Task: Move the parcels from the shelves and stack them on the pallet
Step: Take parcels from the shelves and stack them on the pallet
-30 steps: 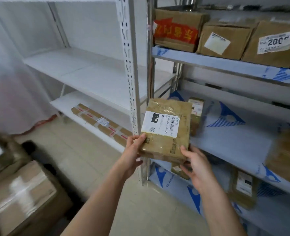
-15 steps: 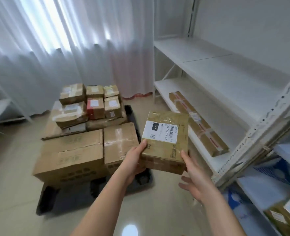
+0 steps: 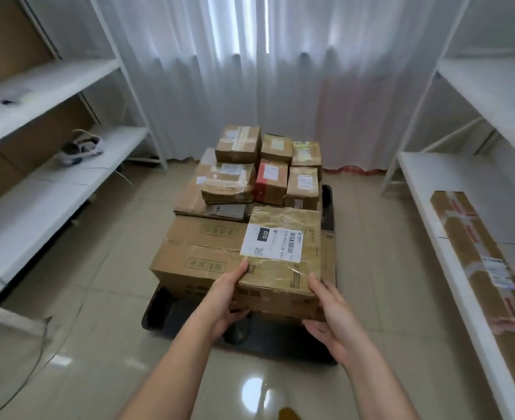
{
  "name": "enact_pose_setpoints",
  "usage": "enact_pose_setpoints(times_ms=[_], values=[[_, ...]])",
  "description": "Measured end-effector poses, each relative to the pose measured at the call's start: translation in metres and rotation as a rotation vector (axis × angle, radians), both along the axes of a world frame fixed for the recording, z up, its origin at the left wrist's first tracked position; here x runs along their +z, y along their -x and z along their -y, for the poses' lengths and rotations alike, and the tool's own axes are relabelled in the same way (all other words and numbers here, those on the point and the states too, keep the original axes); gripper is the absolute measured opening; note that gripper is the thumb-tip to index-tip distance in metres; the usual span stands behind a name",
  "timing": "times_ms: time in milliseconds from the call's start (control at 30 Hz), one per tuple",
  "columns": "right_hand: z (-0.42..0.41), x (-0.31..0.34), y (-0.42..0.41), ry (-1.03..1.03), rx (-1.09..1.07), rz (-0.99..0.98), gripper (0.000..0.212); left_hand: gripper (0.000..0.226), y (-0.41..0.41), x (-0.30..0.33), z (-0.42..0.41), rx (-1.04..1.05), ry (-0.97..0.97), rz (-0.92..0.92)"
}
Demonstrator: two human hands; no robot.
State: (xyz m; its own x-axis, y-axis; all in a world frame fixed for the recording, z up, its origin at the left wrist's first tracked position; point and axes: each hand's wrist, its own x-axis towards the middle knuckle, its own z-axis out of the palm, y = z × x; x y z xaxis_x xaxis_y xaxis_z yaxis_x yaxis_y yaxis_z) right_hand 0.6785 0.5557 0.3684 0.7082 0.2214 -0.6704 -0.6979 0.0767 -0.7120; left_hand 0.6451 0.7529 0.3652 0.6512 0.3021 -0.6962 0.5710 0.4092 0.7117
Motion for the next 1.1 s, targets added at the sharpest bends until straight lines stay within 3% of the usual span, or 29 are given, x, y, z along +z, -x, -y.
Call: enact_pose_setpoints(times_ms=[200,367,633,733,867,1100], values=[[-0.091,-0.004,-0.049,-0.011,0.154,-0.005,0.061,0.058,-0.015,-0.006,-0.087,0.152,0.034,-0.036],[-0.183,-0.016,-0.048,-0.02,0.265,-0.043,0.061,0.055,0.01,-0.02,-0.17,0.241,0.043,-0.052],[-0.324,-0.039,0.004,0.009,0.222,-0.145,0.06,0.036,0.053,-0.031,-0.306,0.171,-0.011,-0.142],[-0.368,-0.042,0.027,-0.001,0.196,-0.174,0.065,0.041,0.057,-0.031,-0.357,0.124,-0.067,-0.2],[-0.388,-0.046,0.027,0.012,0.119,-0.188,0.071,0.045,0.031,-0.038,-0.385,0.027,-0.097,-0.235],[-0.366,-0.075,-0.038,0.134,-0.031,-0.278,0.055,0.041,-0.041,-0.072,-0.359,-0.097,0.067,-0.242]])
